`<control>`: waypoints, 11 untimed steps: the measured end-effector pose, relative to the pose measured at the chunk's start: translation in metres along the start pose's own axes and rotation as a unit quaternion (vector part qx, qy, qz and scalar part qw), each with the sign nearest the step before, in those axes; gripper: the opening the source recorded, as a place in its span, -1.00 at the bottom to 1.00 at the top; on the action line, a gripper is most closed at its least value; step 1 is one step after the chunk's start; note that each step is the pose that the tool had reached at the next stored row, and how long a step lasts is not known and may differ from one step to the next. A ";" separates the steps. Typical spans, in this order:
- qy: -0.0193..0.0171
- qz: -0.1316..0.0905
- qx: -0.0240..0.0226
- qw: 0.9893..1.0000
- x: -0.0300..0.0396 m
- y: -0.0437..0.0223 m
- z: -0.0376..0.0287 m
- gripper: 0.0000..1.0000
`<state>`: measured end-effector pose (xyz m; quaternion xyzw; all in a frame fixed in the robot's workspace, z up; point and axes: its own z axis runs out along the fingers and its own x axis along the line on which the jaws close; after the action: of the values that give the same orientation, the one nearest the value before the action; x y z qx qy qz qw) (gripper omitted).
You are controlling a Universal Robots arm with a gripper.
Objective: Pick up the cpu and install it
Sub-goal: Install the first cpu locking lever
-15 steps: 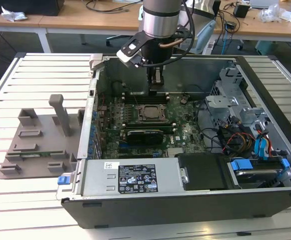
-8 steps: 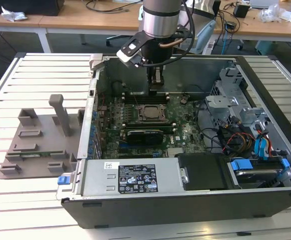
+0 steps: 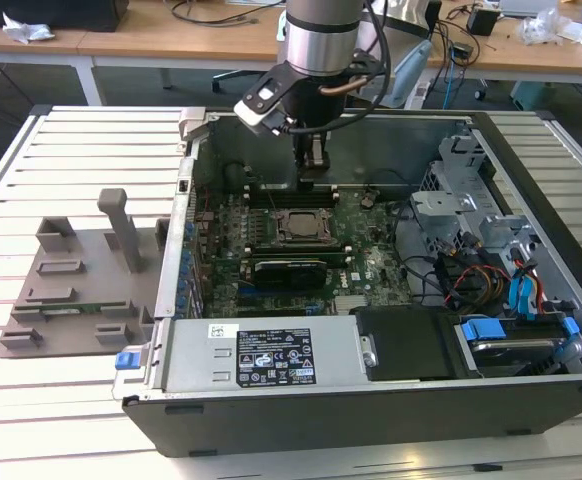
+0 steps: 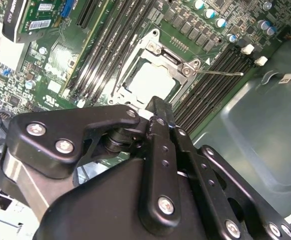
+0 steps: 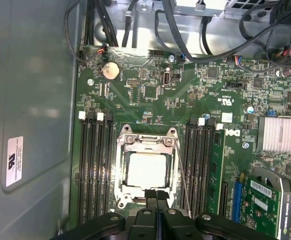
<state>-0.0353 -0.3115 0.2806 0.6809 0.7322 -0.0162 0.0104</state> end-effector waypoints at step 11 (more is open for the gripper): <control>-0.001 -0.076 -0.003 0.997 0.0000 0.0000 0.0000 -0.79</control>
<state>-0.0353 -0.3115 0.2806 0.6233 0.7818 -0.0154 0.0116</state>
